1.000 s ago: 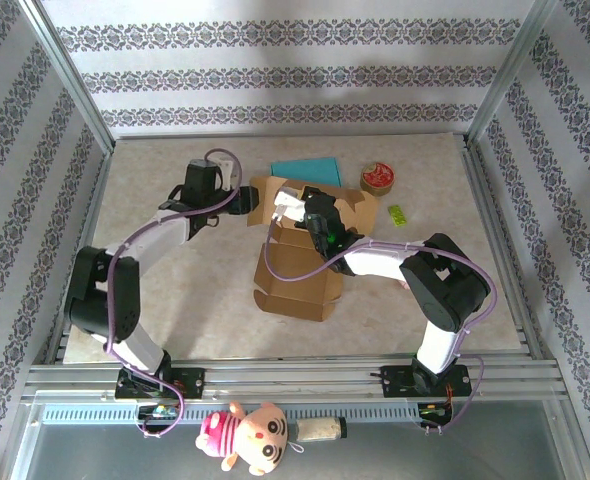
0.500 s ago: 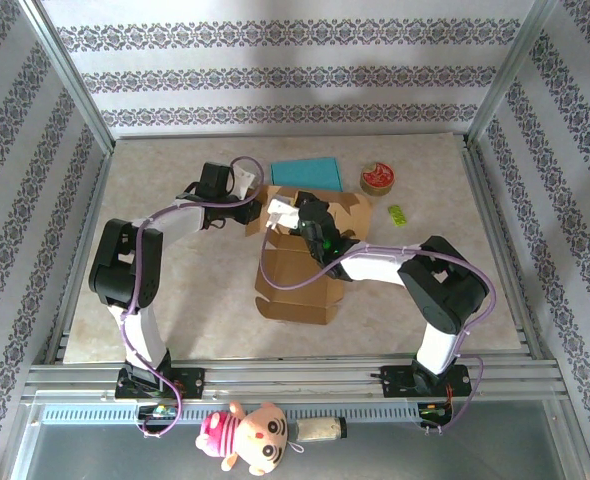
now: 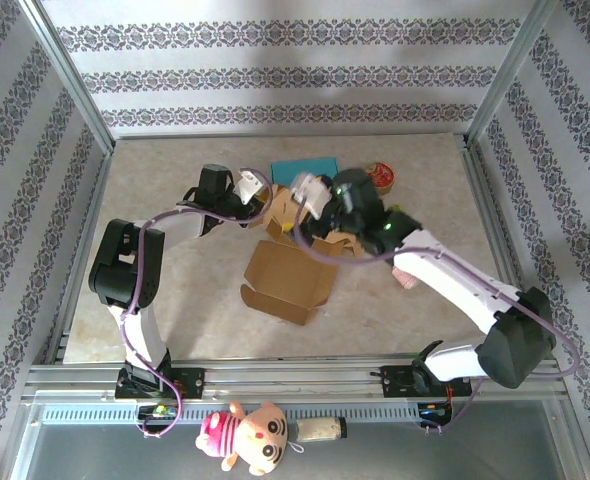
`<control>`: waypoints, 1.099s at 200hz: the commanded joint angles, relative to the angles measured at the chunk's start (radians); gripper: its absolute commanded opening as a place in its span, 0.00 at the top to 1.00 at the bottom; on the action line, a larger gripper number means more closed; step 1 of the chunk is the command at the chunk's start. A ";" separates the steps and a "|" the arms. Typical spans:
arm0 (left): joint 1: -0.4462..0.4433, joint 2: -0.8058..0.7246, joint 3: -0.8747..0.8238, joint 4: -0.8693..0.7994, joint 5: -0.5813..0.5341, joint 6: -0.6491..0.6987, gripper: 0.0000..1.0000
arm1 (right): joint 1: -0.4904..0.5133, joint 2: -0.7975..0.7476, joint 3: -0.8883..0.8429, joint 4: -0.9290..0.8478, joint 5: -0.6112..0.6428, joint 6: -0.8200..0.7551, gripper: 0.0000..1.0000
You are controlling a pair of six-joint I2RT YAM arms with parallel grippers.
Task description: Fold the paper box
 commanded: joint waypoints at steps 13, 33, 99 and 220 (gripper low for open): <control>0.011 -0.002 -0.026 0.133 0.052 0.192 1.00 | -0.210 0.158 0.233 -0.303 -0.443 0.461 0.04; 0.010 -0.001 -0.028 0.164 0.076 0.217 1.00 | -0.285 0.244 0.277 -0.298 -0.505 0.523 0.04; 0.009 0.002 -0.002 0.136 0.112 0.211 1.00 | -0.363 0.421 0.241 -0.307 -0.493 0.481 0.17; -0.052 -0.048 0.071 -0.098 0.054 0.040 1.00 | -0.331 0.474 0.194 -0.256 -0.380 0.508 0.32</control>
